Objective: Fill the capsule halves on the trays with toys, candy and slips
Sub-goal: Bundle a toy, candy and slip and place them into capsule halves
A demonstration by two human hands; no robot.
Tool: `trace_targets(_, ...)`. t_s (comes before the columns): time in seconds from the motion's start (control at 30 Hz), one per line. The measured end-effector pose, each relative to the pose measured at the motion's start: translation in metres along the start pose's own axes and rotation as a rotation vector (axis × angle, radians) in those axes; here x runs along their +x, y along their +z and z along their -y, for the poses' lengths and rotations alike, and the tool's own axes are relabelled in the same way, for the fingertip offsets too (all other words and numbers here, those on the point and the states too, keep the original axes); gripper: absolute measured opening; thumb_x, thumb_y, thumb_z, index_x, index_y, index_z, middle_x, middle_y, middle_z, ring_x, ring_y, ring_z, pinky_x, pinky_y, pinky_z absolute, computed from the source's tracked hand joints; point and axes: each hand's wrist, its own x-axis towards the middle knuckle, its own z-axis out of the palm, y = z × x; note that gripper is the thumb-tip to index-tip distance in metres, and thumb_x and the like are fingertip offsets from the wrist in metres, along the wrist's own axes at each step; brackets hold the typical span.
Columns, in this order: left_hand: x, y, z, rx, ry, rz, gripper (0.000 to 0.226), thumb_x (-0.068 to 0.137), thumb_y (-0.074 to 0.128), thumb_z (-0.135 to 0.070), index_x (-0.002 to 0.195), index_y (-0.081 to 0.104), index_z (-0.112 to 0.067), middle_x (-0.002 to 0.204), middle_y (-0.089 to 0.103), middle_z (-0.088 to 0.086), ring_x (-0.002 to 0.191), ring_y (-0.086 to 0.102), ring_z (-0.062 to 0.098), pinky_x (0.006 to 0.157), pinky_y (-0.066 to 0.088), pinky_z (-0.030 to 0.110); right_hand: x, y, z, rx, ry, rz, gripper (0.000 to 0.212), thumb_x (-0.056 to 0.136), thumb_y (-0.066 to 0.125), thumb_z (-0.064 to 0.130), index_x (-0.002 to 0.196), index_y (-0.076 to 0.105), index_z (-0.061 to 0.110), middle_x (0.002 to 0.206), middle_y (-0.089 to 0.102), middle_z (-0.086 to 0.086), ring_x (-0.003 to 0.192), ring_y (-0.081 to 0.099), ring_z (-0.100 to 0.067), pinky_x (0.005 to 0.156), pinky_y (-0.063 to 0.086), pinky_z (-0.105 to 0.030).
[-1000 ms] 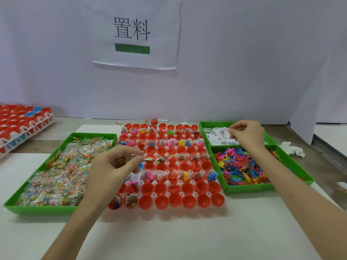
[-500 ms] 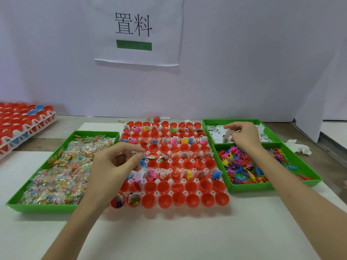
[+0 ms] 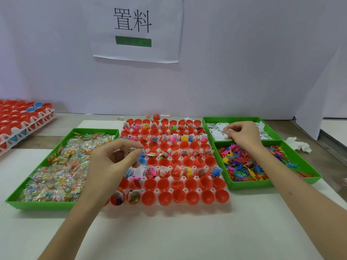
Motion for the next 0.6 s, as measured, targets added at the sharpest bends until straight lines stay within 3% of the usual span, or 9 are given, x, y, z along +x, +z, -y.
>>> trace_targets(0.2,-0.001,0.001,-0.002,0.017,0.009,0.005,0.016,0.086,0.073,-0.008,0.089,0.075,-0.023,0.069,0.071,0.001,0.06,0.069,0.011,0.059,0.053,0.013,0.003,0.0,-0.004,-0.019,0.013,-0.007,0.027,0.095,0.059,0.001,0.117,0.072,0.011,0.101,0.074,-0.009,0.062,0.066,0.003,0.05,0.044,-0.005)
trace_targets(0.33,-0.002,0.003,-0.002,0.037,0.011,0.013,0.018,0.086,0.073,-0.006,0.089,0.075,-0.024,0.067,0.071,-0.003,0.06,0.07,0.01,0.058,0.053,0.012,0.003,-0.003,-0.001,-0.006,-0.026,0.052,0.054,0.092,0.053,-0.01,0.139,0.057,0.017,0.113,0.072,-0.005,0.059,0.067,-0.001,0.057,0.053,-0.015)
trace_targets(0.43,-0.002,0.004,-0.001,0.041,0.014,0.012,0.018,0.086,0.073,-0.007,0.088,0.074,-0.025,0.068,0.071,-0.002,0.06,0.07,0.01,0.059,0.053,0.012,0.002,-0.003,0.001,-0.022,-0.032,0.042,0.06,0.09,0.059,-0.009,0.143,0.052,0.018,0.119,0.067,0.002,0.057,0.068,-0.002,0.054,0.051,-0.015)
trace_targets(0.5,-0.002,0.003,-0.001,0.038,0.015,0.016,0.018,0.086,0.073,-0.009,0.089,0.074,-0.026,0.068,0.071,-0.002,0.061,0.07,0.01,0.059,0.053,0.012,0.0,-0.004,0.004,-0.014,-0.026,-0.022,0.056,0.088,0.066,-0.005,0.138,0.054,0.016,0.112,0.068,0.002,0.067,0.071,-0.009,0.073,0.059,-0.028)
trace_targets(0.57,-0.002,0.003,-0.001,0.033,0.015,0.02,0.017,0.086,0.073,-0.011,0.088,0.074,-0.028,0.069,0.071,-0.002,0.062,0.071,0.01,0.06,0.053,0.012,-0.004,-0.008,0.008,0.022,-0.03,-0.093,0.045,0.085,0.069,-0.001,0.126,0.06,0.014,0.094,0.071,0.002,0.081,0.072,-0.02,0.093,0.055,-0.049)
trace_targets(0.6,-0.003,0.004,-0.001,0.027,0.01,0.023,0.016,0.085,0.074,-0.013,0.088,0.075,-0.028,0.07,0.072,0.0,0.062,0.071,0.01,0.061,0.054,0.013,-0.008,-0.011,0.011,0.046,-0.032,-0.114,0.038,0.085,0.07,0.001,0.12,0.062,0.014,0.086,0.072,0.002,0.082,0.072,-0.021,0.095,0.053,-0.053)
